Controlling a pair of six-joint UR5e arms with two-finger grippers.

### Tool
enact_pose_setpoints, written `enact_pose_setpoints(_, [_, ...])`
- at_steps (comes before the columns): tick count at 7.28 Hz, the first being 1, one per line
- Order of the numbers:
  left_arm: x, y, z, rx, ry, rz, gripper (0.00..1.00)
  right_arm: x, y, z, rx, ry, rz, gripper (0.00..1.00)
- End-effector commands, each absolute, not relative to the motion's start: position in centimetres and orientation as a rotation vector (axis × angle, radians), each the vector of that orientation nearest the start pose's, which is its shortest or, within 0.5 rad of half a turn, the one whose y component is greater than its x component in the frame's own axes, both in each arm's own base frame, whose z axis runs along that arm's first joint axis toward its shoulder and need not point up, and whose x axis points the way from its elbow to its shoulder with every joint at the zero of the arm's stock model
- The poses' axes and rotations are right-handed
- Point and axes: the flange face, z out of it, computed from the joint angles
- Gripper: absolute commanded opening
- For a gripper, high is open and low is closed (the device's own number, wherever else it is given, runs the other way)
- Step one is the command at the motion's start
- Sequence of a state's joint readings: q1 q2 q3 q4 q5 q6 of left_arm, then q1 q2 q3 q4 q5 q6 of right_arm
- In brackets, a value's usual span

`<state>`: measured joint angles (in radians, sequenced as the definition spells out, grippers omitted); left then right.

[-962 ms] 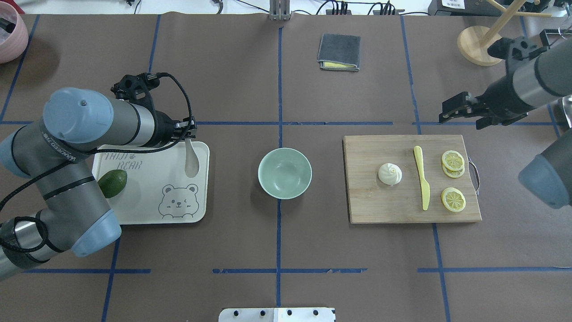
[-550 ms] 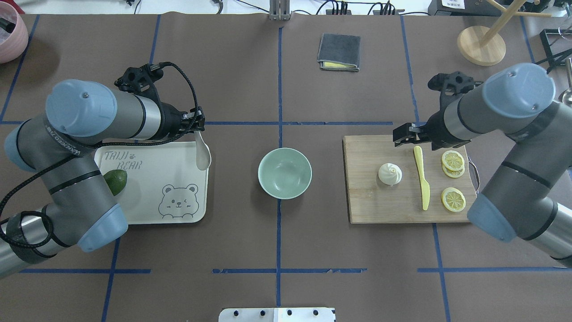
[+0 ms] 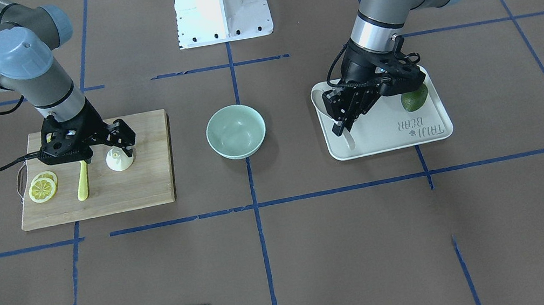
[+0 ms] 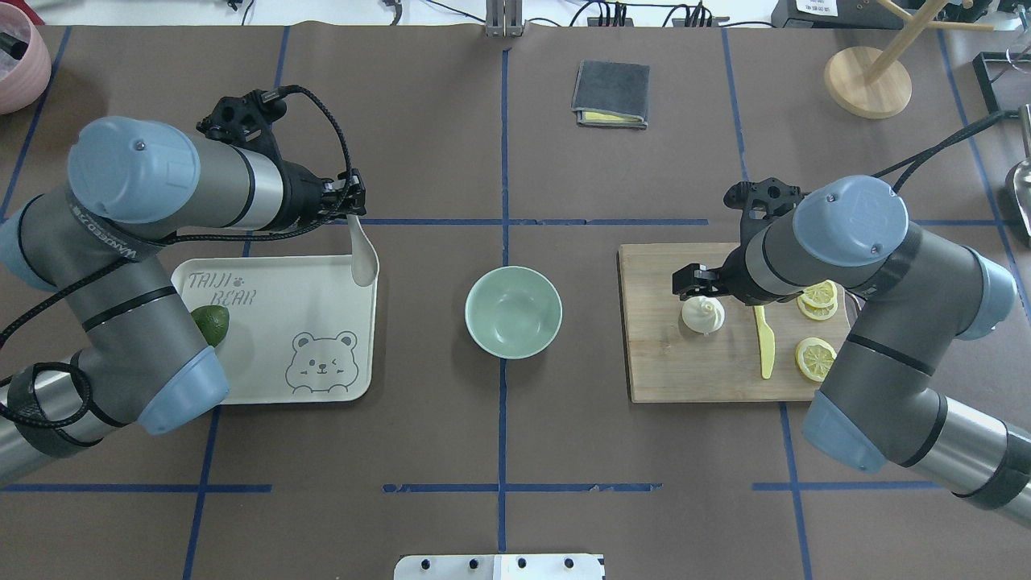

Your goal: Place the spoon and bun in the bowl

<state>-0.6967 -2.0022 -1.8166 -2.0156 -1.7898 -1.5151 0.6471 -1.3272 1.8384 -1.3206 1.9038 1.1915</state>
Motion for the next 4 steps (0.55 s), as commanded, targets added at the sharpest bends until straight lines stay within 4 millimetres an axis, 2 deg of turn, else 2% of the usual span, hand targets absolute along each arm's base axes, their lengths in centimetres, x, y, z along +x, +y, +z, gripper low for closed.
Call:
enact_pose_setpoints(1, [39.8, -48.4, 24.3, 0.242, 1.133, -0.449, 0.00, -41.9, -42.9, 39.2, 0.076, -0.795, 0.112, 0.96])
enact_pose_setpoints(3, [40.5, -48.8, 23.5, 0.238, 1.142, -0.455, 0.00, -42.5, -43.2, 39.6, 0.067, -0.785, 0.113, 0.95])
enact_pose_setpoints(4, [42.2, -50.2, 22.1, 0.232, 1.150, -0.467, 0.00, -42.5, -43.1, 39.5, 0.066, -0.788, 0.113, 0.88])
